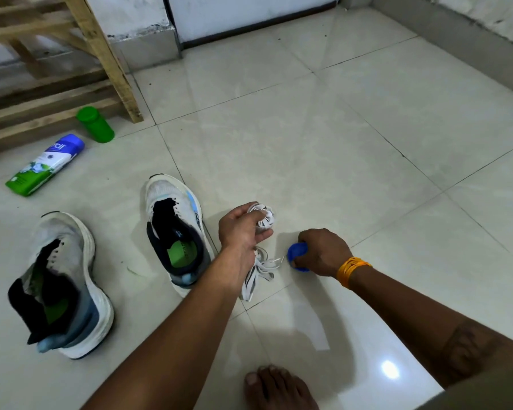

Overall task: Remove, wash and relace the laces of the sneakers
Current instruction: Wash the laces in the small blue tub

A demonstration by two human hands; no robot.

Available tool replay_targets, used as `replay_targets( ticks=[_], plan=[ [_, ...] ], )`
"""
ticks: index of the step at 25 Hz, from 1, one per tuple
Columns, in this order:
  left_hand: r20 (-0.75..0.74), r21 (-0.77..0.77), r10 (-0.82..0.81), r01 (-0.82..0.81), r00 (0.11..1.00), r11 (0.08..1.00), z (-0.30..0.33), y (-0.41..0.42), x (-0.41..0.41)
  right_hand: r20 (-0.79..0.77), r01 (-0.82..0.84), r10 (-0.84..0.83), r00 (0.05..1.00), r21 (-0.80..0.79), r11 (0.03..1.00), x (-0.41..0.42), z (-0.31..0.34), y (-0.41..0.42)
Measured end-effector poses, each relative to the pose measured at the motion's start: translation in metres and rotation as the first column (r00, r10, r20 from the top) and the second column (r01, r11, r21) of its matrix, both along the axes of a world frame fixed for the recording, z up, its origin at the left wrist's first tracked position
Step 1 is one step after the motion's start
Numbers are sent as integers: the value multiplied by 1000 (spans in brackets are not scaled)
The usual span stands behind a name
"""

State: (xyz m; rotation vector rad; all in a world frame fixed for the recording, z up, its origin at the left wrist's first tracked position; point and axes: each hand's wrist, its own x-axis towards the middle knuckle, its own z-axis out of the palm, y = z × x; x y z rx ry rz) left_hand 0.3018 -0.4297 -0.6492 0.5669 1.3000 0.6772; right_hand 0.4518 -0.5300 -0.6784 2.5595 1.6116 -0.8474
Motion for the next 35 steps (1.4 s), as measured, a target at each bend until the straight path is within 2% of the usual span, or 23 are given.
replay_targets(
  ticks=[2,4,6,9,10,14,18,20,25,29,32,35],
  plan=[
    [7,0,8,-8,1000,1000,2,-3,-4,-142,184,-161,977,174,967,-1,3,2],
    [4,8,5,-5,1000,1000,2,-5,-7,-352,370,-251,902,327,870,-7,10,13],
    [29,8,2,-2,1000,1000,3,-7,-9,-438,360,-152,886,445,820,-18,18,24],
    [79,-3,56,-56,995,998,8,-2,-10,-314,208,-26,949,562,801,-44,28,30],
    [82,-7,65,-65,995,998,8,1,-11,-308,215,-36,951,570,793,-48,29,30],
    [133,-5,14,-14,991,1000,8,4,-14,-441,310,3,898,636,707,-48,22,32],
    [215,-29,8,-2,976,1000,16,4,-12,-473,340,24,881,668,662,-50,23,42],
    [254,-71,47,-29,966,997,18,7,-13,-469,347,14,883,672,655,-52,22,43],
    [260,-8,32,-31,965,1000,14,9,-17,-469,339,33,882,682,649,-52,20,44],
    [245,12,26,-29,969,1000,14,11,-19,-546,393,53,836,664,636,-52,22,43],
    [263,17,39,-45,964,999,19,13,-17,-540,395,55,840,678,620,-53,22,49],
    [223,65,48,-64,974,996,18,14,-17,-593,412,73,802,637,651,-53,23,56]
  ],
)
